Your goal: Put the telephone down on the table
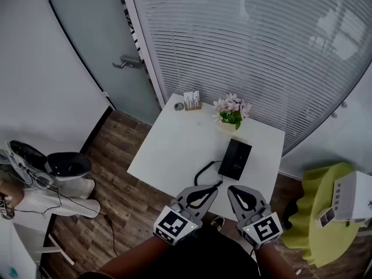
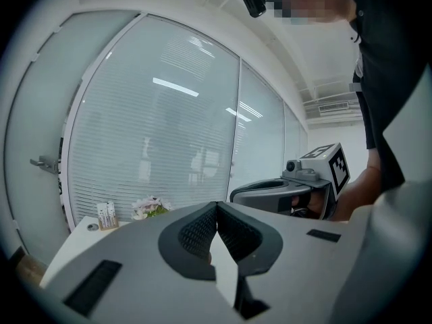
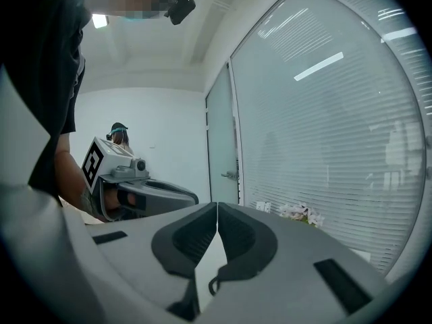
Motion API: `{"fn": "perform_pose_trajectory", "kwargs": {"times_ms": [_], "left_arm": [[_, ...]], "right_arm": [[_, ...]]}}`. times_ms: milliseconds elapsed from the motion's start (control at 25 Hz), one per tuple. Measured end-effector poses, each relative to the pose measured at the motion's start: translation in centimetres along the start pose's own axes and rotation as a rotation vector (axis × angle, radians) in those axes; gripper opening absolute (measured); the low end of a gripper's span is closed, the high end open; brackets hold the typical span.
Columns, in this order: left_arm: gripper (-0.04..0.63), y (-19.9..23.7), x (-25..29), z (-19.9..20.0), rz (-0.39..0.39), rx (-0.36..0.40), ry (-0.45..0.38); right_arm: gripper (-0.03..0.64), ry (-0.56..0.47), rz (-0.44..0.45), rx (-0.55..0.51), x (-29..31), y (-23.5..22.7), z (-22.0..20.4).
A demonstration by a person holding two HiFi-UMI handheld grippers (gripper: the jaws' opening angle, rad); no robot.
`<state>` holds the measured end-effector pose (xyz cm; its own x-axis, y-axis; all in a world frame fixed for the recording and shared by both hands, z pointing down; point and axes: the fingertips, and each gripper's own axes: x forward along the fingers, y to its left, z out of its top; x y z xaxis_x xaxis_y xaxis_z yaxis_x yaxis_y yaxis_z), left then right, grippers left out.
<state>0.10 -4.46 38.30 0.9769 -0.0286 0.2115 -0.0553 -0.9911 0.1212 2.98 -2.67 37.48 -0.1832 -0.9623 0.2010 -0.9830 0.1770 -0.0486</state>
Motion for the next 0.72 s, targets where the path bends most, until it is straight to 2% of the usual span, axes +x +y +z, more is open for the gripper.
{"fn": "perform_pose_trajectory", "kwargs": {"times_ms": [360,720], "left_arm": [[0.009,1.8,7.6,-0.3,0.01,0.008,0.051],[0.009,5.6,11.8,-1.9,-0.044,0.005,0.109]], "right_arm": [[0.023,0.036,-0.026,0.038,0.2,-7.8,-2.3],[0.023,0.076,-0.119,0.091,2.1,-12.3,-4.3]]}}
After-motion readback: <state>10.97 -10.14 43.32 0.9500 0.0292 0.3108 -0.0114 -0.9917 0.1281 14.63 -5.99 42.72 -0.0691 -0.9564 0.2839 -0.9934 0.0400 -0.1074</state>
